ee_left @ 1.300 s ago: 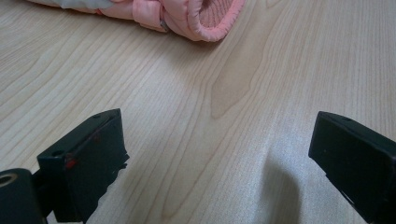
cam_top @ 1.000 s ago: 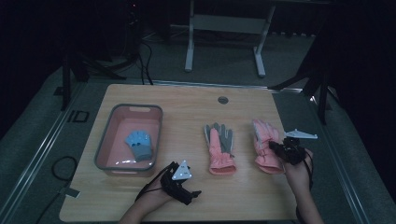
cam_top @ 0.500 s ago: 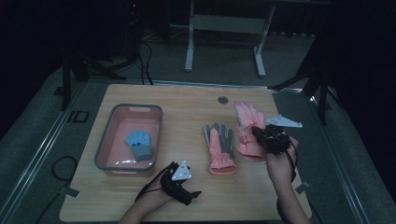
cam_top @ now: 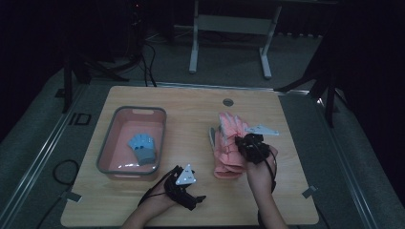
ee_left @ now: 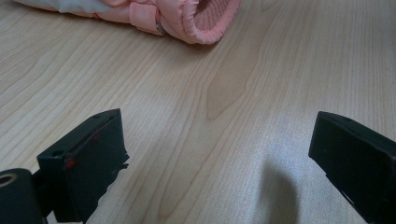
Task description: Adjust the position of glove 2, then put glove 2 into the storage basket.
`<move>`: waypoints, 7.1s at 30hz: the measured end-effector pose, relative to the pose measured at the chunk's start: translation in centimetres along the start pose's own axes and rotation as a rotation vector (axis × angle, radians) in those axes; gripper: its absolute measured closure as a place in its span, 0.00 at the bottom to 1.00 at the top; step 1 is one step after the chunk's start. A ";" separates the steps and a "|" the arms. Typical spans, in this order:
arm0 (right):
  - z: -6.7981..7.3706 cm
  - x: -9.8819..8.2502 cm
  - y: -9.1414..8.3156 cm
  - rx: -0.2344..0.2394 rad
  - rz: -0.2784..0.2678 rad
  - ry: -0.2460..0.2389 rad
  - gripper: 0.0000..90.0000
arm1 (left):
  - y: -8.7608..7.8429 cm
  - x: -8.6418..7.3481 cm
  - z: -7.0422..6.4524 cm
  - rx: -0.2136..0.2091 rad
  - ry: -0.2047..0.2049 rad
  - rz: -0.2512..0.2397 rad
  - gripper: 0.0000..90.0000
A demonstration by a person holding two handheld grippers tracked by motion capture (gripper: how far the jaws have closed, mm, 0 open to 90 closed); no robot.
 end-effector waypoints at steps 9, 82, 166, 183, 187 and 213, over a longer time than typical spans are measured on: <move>0.7 -2.7 3.3 -0.002 0.085 -0.002 0.97 | 0.0 0.0 0.0 0.002 -0.003 0.001 0.04; -5.3 -2.9 3.1 0.242 0.082 -0.090 0.61 | 5.5 12.4 6.4 0.240 -0.168 0.018 0.38; 14.8 8.8 6.0 0.558 0.074 0.053 0.84 | -16.4 9.8 14.5 0.196 -0.468 -0.042 0.73; 22.7 8.4 10.9 0.605 0.115 0.081 0.84 | -21.2 4.1 18.3 0.239 -0.540 0.045 0.73; 23.1 6.4 12.9 0.589 0.167 0.087 0.83 | -19.8 1.4 18.7 0.242 -0.583 0.073 0.73; 23.1 3.4 16.0 0.513 0.294 -0.024 0.59 | -17.2 -2.5 19.4 0.346 -0.668 0.149 0.50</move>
Point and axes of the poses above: each handheld gripper's, and its own axes: y roughly forward along the jaws, x roughly out of its top, z roughly to its left, the point moved 7 cm from there along y, roughly forward along the jaws, and after that the axes turned 5 degrees about -z, right-handed, at the moved point
